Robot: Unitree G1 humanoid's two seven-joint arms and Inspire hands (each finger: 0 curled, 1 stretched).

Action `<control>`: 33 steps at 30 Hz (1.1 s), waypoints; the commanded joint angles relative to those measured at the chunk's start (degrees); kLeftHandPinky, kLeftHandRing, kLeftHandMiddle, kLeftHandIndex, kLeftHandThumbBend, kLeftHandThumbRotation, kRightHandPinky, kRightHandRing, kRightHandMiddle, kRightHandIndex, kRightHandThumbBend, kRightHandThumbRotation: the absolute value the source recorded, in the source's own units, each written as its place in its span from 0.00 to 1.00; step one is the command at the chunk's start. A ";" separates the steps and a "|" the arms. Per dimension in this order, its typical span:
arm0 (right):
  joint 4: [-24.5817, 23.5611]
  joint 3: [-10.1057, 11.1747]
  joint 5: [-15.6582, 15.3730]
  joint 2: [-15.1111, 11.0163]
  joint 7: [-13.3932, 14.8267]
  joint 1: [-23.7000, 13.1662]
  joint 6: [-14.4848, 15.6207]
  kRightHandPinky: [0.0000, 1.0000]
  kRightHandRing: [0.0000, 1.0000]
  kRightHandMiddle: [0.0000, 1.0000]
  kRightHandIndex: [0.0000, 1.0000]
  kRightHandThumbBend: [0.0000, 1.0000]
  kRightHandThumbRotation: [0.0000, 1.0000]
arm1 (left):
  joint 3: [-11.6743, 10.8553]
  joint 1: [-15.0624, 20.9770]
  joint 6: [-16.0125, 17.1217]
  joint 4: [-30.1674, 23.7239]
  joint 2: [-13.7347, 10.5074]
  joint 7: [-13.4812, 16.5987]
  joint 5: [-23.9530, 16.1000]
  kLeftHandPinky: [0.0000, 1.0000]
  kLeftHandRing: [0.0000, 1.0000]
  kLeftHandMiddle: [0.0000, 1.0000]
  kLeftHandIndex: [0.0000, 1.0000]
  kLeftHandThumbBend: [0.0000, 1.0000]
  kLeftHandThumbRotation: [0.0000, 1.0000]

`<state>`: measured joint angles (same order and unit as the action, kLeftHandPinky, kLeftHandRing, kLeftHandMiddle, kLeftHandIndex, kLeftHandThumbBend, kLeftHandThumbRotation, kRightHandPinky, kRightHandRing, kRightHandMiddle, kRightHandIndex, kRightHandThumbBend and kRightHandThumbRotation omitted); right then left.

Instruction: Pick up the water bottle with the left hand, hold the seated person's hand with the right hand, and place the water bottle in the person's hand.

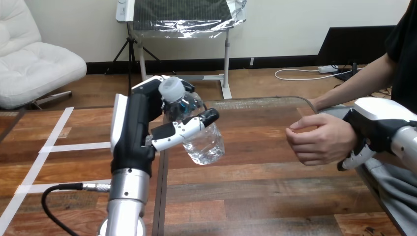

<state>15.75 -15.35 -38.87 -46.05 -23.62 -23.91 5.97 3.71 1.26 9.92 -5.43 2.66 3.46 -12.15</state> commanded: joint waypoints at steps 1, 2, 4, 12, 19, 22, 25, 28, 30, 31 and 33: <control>-10.59 3.11 -0.80 -2.17 -1.65 -2.96 0.87 0.33 0.39 0.49 0.46 0.71 0.00 | 1.48 8.72 0.61 0.52 0.90 0.89 -0.78 0.40 0.41 0.42 0.46 0.67 0.00; -10.97 3.16 -0.84 -2.21 -1.80 -2.90 0.94 0.31 0.38 0.49 0.46 0.71 0.00 | 1.53 8.82 0.67 0.67 0.96 0.89 -0.75 0.40 0.41 0.42 0.46 0.67 0.00; -12.12 3.26 -1.14 -2.37 -1.91 -2.67 0.92 0.29 0.37 0.48 0.46 0.72 0.00 | 1.80 9.09 0.51 0.97 1.29 0.82 -0.59 0.40 0.41 0.42 0.46 0.67 0.00; -15.90 3.69 -1.38 -2.36 -2.07 -1.86 1.07 0.24 0.34 0.46 0.44 0.72 0.00 | 3.02 10.26 -0.02 2.11 1.86 0.78 -0.88 0.40 0.40 0.42 0.46 0.67 0.00; -18.97 4.32 -0.93 -2.21 -2.38 -1.27 0.59 0.24 0.33 0.44 0.43 0.74 0.00 | 4.08 11.54 0.32 3.80 2.10 1.17 -1.23 0.40 0.40 0.42 0.46 0.66 0.00; -22.26 4.31 -1.60 -1.95 -3.73 -1.27 0.83 0.26 0.33 0.44 0.43 0.74 0.00 | 5.39 12.64 0.25 5.35 2.72 1.61 -1.19 0.39 0.40 0.42 0.46 0.67 0.00; -23.55 4.31 -1.89 -1.67 -4.32 -1.36 1.12 0.29 0.36 0.46 0.45 0.74 0.00 | 6.08 13.06 0.10 5.81 2.90 2.05 -1.33 0.39 0.40 0.42 0.46 0.67 0.00; -24.46 4.46 -1.92 -1.27 -4.62 -1.39 1.20 0.30 0.37 0.47 0.46 0.74 0.00 | 6.64 13.42 -0.09 6.13 3.09 2.37 -1.40 0.39 0.40 0.42 0.46 0.67 0.00; -24.95 4.55 -1.78 -1.04 -4.68 -1.40 1.08 0.31 0.38 0.47 0.47 0.74 0.00 | 7.01 13.66 -0.32 6.29 3.25 2.55 -1.41 0.39 0.40 0.42 0.46 0.67 0.00; -25.13 4.59 -1.71 -0.95 -4.69 -1.40 1.00 0.31 0.38 0.47 0.47 0.74 0.00 | 7.18 13.77 -0.43 6.36 3.30 2.64 -1.40 0.39 0.40 0.42 0.46 0.67 0.00; -25.55 4.61 -1.67 -0.80 -4.78 -1.43 0.89 0.32 0.38 0.47 0.46 0.75 0.00 | 7.57 14.03 -0.65 6.53 3.44 2.85 -1.39 0.39 0.40 0.42 0.46 0.67 0.00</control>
<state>-6.54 -12.57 -40.50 -47.59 -28.56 -23.24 7.11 10.42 10.01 9.47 1.06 2.50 5.03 -13.53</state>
